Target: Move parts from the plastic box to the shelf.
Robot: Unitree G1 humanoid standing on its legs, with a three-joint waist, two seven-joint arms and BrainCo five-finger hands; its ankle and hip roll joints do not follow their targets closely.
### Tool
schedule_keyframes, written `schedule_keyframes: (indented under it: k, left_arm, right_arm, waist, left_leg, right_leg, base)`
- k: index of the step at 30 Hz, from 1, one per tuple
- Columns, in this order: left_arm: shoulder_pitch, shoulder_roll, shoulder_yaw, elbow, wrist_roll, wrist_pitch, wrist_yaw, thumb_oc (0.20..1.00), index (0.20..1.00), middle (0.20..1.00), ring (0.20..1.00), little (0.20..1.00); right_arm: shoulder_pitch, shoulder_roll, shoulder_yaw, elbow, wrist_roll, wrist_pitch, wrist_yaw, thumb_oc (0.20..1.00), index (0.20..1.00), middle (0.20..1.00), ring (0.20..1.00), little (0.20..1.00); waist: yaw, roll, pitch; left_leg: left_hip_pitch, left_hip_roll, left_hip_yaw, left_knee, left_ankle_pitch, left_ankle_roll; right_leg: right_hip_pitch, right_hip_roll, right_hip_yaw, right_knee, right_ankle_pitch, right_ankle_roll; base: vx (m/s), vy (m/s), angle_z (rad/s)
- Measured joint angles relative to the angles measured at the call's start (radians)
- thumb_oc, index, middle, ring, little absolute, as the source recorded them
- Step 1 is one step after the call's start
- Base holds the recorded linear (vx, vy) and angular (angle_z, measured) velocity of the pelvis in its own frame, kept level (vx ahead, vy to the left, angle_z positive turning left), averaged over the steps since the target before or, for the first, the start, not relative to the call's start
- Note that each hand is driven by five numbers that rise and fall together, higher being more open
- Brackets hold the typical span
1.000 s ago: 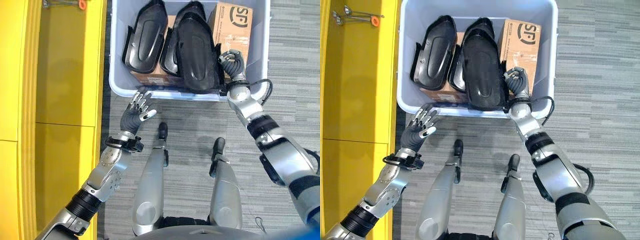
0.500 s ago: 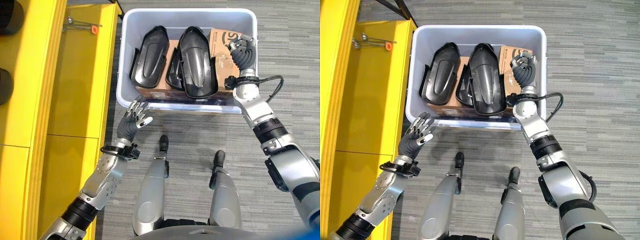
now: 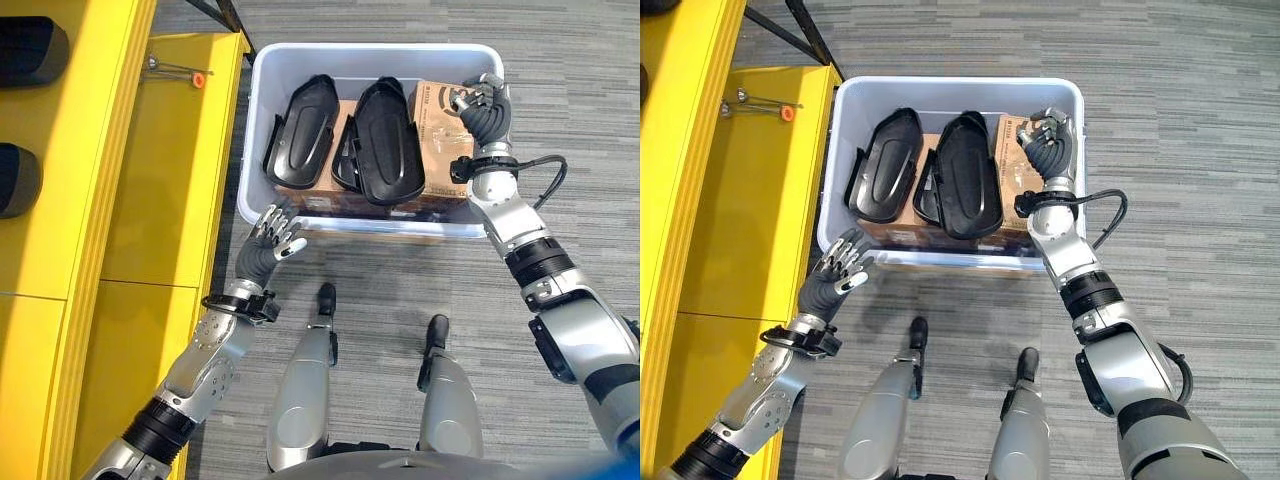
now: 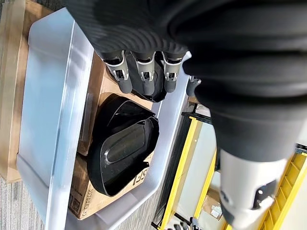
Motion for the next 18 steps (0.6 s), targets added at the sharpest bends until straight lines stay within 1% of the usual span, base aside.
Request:
schedule_keyframes:
  k: [3,9,13,18]
  left_arm:
    - [-0.002,-0.001,-0.022,0.002,0.0,0.005,0.0,1.0,1.0,1.0,1.0,1.0]
    - [0.001,-0.001,-0.026,0.004,0.0,0.013,0.0,1.0,1.0,1.0,1.0,1.0]
    - [0.004,-0.003,-0.027,0.004,0.001,0.013,0.001,1.0,1.0,1.0,1.0,1.0]
    - [0.008,-0.003,-0.029,0.004,0.001,0.013,0.002,1.0,1.0,1.0,1.0,1.0]
  right_arm:
    - [0.003,0.034,0.003,0.033,0.022,-0.015,0.01,1.0,1.0,1.0,1.0,1.0]
    - [0.036,0.052,0.001,0.033,0.06,-0.028,0.019,1.0,1.0,1.0,1.0,1.0]
    - [0.091,0.074,0.003,0.035,0.069,-0.035,0.021,1.0,1.0,1.0,1.0,1.0]
    - [0.109,0.094,0.002,0.038,0.099,-0.039,0.02,1.0,1.0,1.0,1.0,1.0]
  waist:
    - [0.006,0.0,-0.003]
    - [0.006,0.0,-0.003]
    - [0.025,0.0,-0.003]
    - [0.028,-0.002,-0.002]
  left_leg:
    - [-0.001,-0.001,-0.003,0.0,0.0,0.0]
    - [-0.009,-0.002,-0.022,0.003,0.0,0.0]
    - [-0.022,-0.003,-0.025,0.006,0.0,-0.001]
    - [-0.041,-0.01,-0.04,0.019,-0.002,0.0]
  right_leg:
    - [0.002,0.003,-0.007,0.0,-0.001,0.0]
    - [0.005,0.006,-0.027,0.002,-0.006,-0.008]
    - [0.0,0.006,-0.031,0.002,-0.007,-0.009]
    - [-0.001,0.004,-0.048,0.002,-0.01,-0.009]
  base:
    - [-0.01,0.006,0.04]
    - [-0.01,-0.002,0.05]
    - [-0.01,0.007,0.06]
    - [0.0,0.017,0.09]
